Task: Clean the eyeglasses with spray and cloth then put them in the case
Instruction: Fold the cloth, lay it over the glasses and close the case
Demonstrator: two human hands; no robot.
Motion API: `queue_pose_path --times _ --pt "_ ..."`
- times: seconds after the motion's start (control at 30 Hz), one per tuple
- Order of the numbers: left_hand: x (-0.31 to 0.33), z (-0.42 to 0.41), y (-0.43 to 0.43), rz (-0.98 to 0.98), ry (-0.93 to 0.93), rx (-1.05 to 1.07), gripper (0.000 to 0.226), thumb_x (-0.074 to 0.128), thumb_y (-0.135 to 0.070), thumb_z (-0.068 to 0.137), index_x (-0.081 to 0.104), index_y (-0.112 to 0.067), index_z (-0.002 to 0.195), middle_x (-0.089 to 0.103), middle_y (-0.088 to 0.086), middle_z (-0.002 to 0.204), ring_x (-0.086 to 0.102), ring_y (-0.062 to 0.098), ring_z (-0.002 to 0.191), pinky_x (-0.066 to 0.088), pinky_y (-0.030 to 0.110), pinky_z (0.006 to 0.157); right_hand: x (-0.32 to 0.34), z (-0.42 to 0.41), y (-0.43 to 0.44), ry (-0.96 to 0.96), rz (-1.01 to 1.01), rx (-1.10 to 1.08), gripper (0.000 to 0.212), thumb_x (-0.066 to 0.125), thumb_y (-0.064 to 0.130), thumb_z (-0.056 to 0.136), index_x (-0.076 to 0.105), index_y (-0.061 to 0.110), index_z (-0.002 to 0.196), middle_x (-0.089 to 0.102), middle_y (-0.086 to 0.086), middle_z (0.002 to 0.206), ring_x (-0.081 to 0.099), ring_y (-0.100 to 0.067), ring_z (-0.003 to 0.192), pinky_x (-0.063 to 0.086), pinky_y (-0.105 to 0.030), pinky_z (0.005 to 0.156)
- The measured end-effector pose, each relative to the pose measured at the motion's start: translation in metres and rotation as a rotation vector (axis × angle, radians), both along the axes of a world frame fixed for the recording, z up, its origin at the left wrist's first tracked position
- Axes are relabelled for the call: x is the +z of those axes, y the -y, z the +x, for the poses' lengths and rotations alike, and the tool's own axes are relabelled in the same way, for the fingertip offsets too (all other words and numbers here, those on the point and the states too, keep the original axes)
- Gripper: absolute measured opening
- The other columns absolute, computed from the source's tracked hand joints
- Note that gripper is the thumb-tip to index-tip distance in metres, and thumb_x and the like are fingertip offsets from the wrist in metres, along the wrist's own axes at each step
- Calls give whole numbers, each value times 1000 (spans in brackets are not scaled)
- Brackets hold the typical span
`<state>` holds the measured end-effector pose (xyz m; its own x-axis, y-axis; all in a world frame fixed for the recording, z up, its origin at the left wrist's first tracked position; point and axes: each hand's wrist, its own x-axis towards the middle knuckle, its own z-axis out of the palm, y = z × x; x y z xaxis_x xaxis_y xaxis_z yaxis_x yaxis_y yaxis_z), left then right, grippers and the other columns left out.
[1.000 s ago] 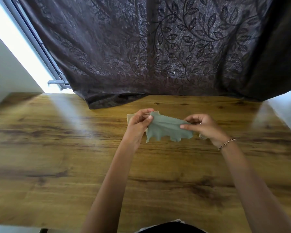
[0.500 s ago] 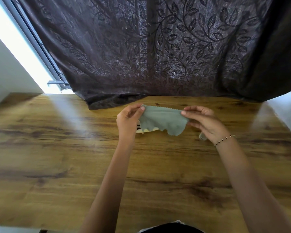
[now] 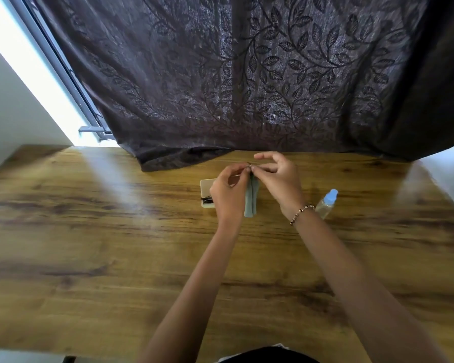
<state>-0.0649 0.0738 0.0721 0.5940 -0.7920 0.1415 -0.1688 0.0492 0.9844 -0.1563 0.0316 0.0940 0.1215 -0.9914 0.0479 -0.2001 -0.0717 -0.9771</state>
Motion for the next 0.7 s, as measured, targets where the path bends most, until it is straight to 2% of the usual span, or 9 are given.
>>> queue_pose_path --times 0.1,0.17,0.23,0.33,0.4,0.5,0.57,0.63,0.7 --pt "1 -2 -4 1 -2 -46 24 54 -10 93 70 -14 111 71 -8 97 65 -1 87 54 21 82 2 -2 -1 49 33 40 27 72 28 83 65 16 106 74 2 83 68 -6 79 55 -18 69" --pt "2 -3 -8 -2 -11 -87 32 49 -7 93 66 -17 117 69 -15 95 64 -5 86 53 22 83 2 -5 0 57 45 71 32 76 26 80 63 17 108 75 2 85 70 -9 85 56 -23 76" --pt "2 -2 -12 -16 -33 -144 37 46 -3 92 59 -24 120 68 -21 93 62 -7 79 52 20 76 1 -9 1 34 41 67 27 73 21 83 63 18 107 75 3 86 70 -9 84 56 -26 77" --pt "1 1 -16 -18 -25 -222 44 45 0 92 50 -28 125 72 -11 103 57 -4 65 46 18 62 1 -13 3 -10 9 29 17 63 14 88 64 20 104 74 6 85 68 -8 78 56 -29 76" --pt "0 6 -16 -32 1 -224 42 50 -4 92 47 -24 129 71 -9 107 62 -2 85 50 18 74 3 -17 3 -32 2 41 16 59 13 89 64 22 101 73 6 81 65 -13 74 54 -32 74" --pt "-5 21 -10 21 80 -199 46 65 -21 90 48 -19 133 57 -6 120 54 8 109 48 22 85 5 -22 5 -40 8 96 16 57 12 89 65 23 98 74 0 85 65 -26 85 53 -44 84" --pt "-6 30 -5 140 71 -290 45 68 -35 86 56 -22 127 54 -5 127 51 9 115 47 27 92 8 -25 6 -15 11 144 16 56 9 91 64 20 99 73 -5 90 67 -24 92 56 -40 85" --pt "-5 36 -3 195 1 -391 37 69 -36 85 65 -19 118 64 -4 118 59 12 110 50 33 92 10 -26 6 11 13 174 16 55 7 92 63 16 102 71 -4 89 66 -15 88 54 -27 78" --pt "0 37 -4 201 -34 -440 32 70 -30 85 68 -14 113 70 -2 107 64 8 99 51 23 82 11 -29 6 13 15 177 15 55 9 92 63 17 103 70 -2 87 63 -10 87 50 -25 77"
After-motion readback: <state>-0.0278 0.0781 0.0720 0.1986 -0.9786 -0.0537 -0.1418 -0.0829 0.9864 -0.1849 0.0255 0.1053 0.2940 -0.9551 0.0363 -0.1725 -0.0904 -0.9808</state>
